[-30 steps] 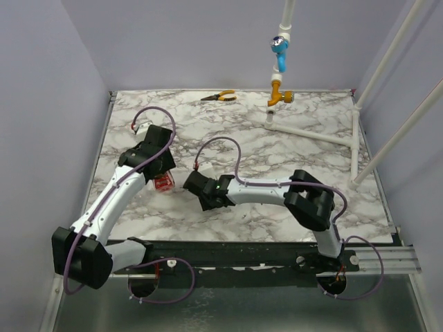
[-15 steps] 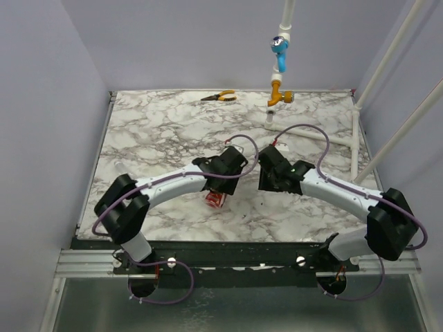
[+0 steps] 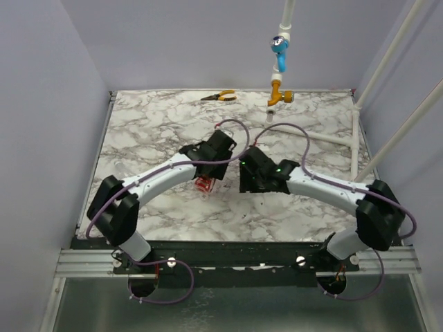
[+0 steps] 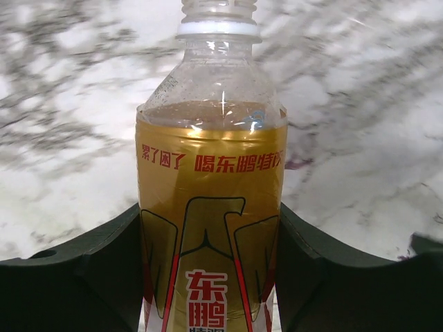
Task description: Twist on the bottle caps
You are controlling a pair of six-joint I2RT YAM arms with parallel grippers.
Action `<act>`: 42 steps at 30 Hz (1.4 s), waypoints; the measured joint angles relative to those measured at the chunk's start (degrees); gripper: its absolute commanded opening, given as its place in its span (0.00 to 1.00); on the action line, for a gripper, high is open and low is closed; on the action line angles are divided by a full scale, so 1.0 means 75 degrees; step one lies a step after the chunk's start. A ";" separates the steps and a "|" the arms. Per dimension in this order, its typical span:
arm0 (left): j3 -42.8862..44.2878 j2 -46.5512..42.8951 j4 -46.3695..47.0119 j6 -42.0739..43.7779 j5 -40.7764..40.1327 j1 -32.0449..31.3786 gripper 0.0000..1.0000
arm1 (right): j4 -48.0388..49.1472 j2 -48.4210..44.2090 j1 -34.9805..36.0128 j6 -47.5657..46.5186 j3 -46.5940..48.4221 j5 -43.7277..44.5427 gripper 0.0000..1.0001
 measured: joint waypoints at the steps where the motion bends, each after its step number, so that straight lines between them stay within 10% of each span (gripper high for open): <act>1: -0.0009 -0.0195 -0.0131 -0.0029 -0.0125 0.0192 0.56 | 0.0029 0.0280 0.0210 -0.0029 0.0219 -0.0012 0.61; 17: -0.0516 -0.2183 -0.1676 -0.1070 -0.1367 0.3550 0.56 | -0.0020 0.5021 0.1947 -0.0749 0.4500 0.0067 0.50; 42: -0.0519 -0.2372 -0.1728 -0.1014 -0.0994 0.3657 0.56 | -0.0921 0.5490 0.2375 -0.0743 0.5152 0.0516 0.44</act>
